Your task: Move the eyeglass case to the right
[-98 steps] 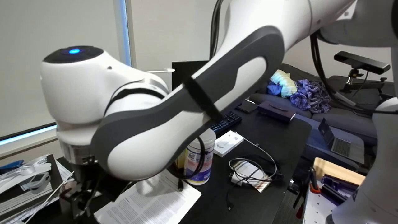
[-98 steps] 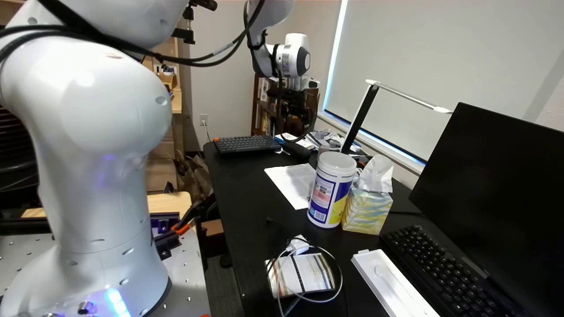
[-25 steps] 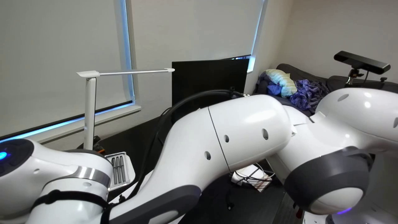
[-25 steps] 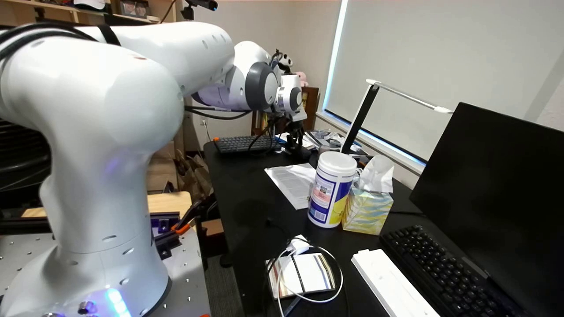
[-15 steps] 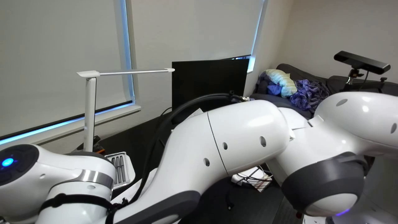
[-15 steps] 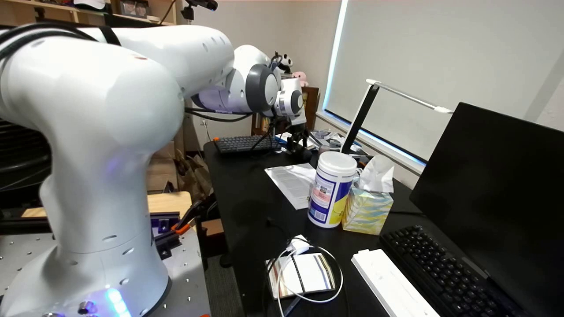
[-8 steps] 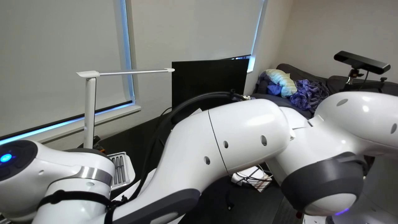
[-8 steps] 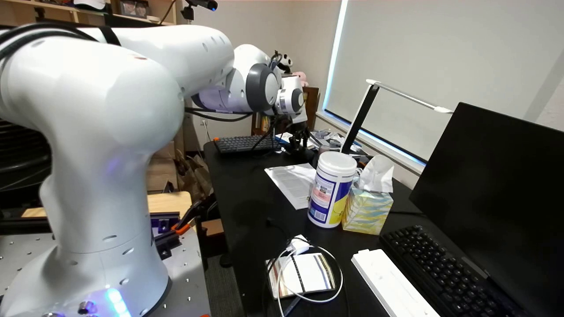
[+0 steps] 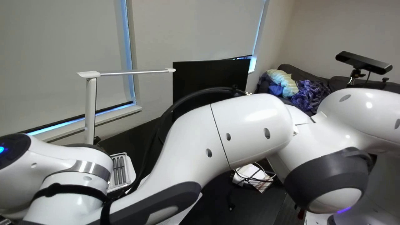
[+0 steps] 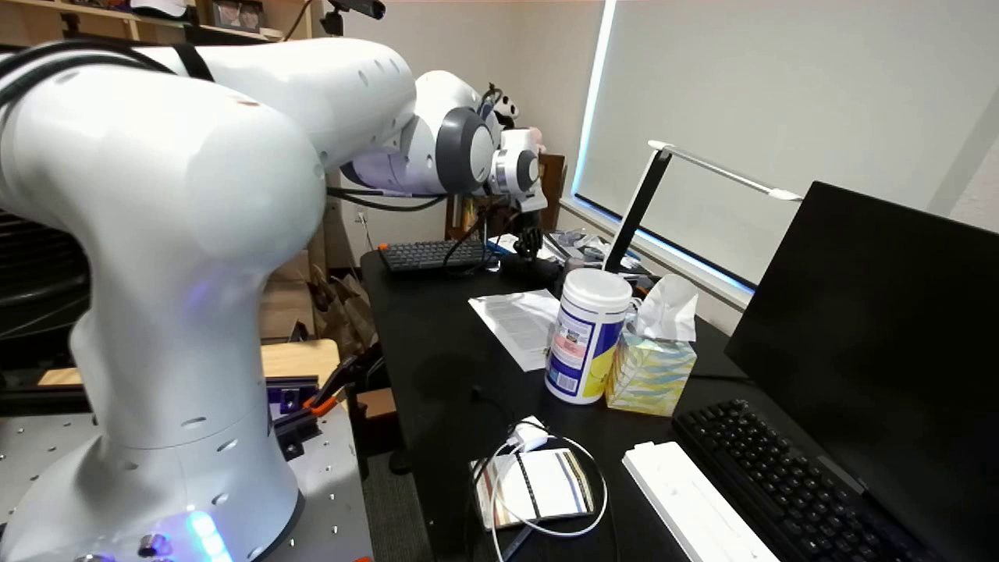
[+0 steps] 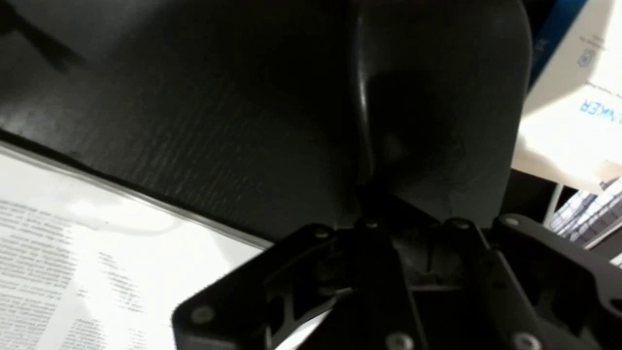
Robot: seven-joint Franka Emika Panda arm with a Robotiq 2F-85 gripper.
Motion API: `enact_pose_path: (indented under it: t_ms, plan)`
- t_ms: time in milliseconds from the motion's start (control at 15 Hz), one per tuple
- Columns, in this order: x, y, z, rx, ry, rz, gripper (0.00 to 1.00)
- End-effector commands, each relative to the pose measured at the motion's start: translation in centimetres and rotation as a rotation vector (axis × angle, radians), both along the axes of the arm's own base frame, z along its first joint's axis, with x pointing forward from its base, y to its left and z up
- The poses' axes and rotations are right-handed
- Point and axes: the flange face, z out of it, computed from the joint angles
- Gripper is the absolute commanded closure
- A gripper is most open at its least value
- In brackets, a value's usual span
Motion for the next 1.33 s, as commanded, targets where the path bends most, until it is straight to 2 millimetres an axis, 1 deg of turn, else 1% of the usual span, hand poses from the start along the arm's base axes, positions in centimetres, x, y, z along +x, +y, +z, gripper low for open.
enact_pose_path:
  t_ms: [0,133,200,267,400,533,600,800,933,1067,1267]
  plan:
    - [-1.8,-0.3,1.4,-0.075,0.163,0.082,0.97]
    - [-2.7,-1.4,1.6,-0.159,0.241,0.065,0.95]
    - [-2.7,-1.9,1.8,-0.191,0.257,0.061,0.70]
    - [-2.6,-2.1,1.8,-0.193,0.262,0.083,0.69]
    - [-1.8,-1.7,2.0,-0.156,0.204,0.115,0.58]
    - [-1.2,-1.1,1.9,-0.113,0.152,0.133,0.45]
    - [-1.2,-0.9,1.8,-0.087,0.158,0.162,0.39]
    - [-0.9,-0.9,0.9,-0.078,0.139,0.171,0.19]
    - [-0.5,-0.8,0.3,-0.083,0.092,0.184,0.06]
    - [-0.4,-0.8,-0.3,-0.091,0.064,0.185,0.00]
    - [-0.1,-0.4,-1.0,-0.063,0.012,0.172,0.00]
